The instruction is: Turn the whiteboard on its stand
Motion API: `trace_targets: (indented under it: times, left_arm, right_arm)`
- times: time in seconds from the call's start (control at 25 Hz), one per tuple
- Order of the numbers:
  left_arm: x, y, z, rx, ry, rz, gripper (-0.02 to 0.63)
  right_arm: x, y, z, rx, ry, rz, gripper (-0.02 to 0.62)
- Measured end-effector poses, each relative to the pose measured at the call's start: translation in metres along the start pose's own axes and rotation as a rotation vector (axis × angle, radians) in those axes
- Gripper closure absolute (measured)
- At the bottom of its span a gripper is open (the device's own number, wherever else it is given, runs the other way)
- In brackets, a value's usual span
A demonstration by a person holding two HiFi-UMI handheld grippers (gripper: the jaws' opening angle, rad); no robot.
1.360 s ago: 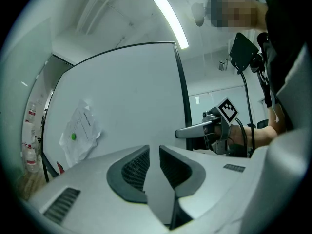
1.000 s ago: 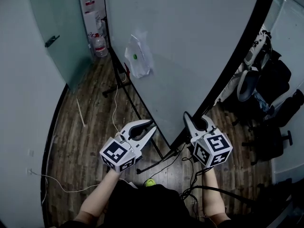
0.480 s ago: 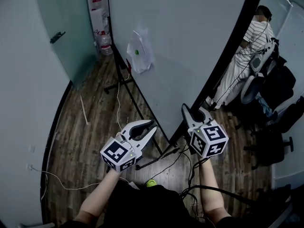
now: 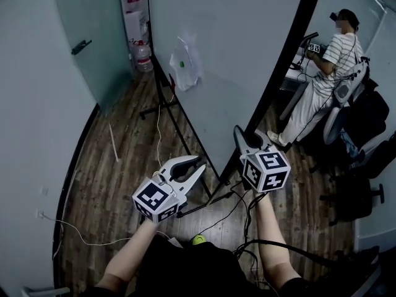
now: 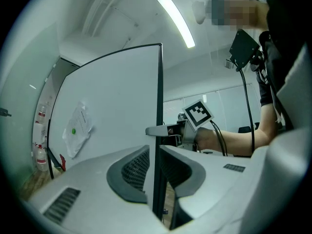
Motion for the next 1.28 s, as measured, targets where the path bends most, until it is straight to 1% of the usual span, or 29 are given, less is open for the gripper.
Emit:
trace_targets:
  times: [0.28,0.48,0.8,1.04,1.28]
  left_arm:
    - [0.002,-0.001,-0.004,0.004,-0.002,0.0,0.552]
    - [0.005,-0.003,-0.006,0.021,0.003,-0.005,0.552]
    - [0.009,-0.005,-0.014,0.027,0.007,-0.007,0.552]
    - [0.009,-0.006,-0.021,0.024,0.009,-0.014,0.552]
    - [0.01,0.002,-0.033,0.005,0.018,-0.019,0.553]
  right_arm:
    - [0.001,0.016,-0.003,0.006,0.001,0.003,0.548]
    - [0.002,0.016,-0.007,0.001,-0.009,0.005,0.548]
    - [0.003,0.014,-0.006,0.006,-0.013,-0.006,0.548]
    - [0.0,0.005,-0.002,0.002,-0.015,0.005,0.548]
    - [-0.005,-0.03,-0.007,0.01,-0.009,0.01,0.548]
Point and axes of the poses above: the fingertips, and each gripper's own axes: y forward along the fingers, z to its left, x out of its top, the point moved 9 cm from there along -y, backward along the fingers, and after that the axes turned 1 degree about z, right-handed, at the moved point
